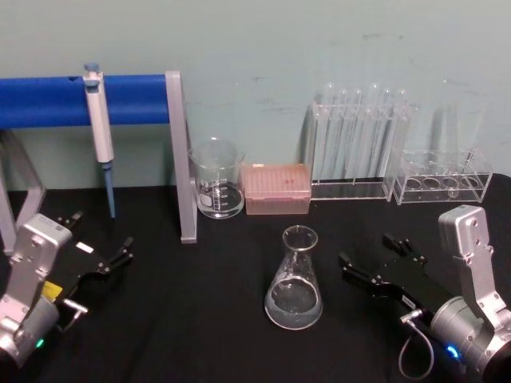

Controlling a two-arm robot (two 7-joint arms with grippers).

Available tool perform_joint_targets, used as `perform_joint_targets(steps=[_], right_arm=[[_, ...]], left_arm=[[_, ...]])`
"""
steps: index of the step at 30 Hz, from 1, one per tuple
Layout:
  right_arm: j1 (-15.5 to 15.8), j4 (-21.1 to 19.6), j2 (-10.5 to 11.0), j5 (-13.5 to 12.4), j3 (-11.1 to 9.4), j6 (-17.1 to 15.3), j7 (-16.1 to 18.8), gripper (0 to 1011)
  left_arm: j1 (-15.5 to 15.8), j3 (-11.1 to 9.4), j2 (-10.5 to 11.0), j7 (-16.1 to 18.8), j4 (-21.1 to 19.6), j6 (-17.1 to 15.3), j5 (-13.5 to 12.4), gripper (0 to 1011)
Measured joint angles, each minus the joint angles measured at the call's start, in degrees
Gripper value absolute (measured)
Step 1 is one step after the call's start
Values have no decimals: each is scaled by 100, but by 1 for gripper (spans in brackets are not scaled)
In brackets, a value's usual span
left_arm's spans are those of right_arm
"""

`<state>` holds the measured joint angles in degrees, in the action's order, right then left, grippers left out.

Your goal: Grasp the erlenmeyer flask with one hand, shake it three times, then place it back.

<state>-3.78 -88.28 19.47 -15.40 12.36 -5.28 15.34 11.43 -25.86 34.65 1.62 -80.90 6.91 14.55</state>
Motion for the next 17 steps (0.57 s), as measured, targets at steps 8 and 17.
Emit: perform_joint_targets(steps=[8, 17], right_arm=[[0, 0, 0, 0, 0, 0, 0, 1000], [0, 0, 0, 0, 0, -1, 0, 1000]], left_arm=[[0, 0, 0, 0, 0, 0, 0, 1001], [0, 0, 0, 0, 0, 0, 0, 1001]])
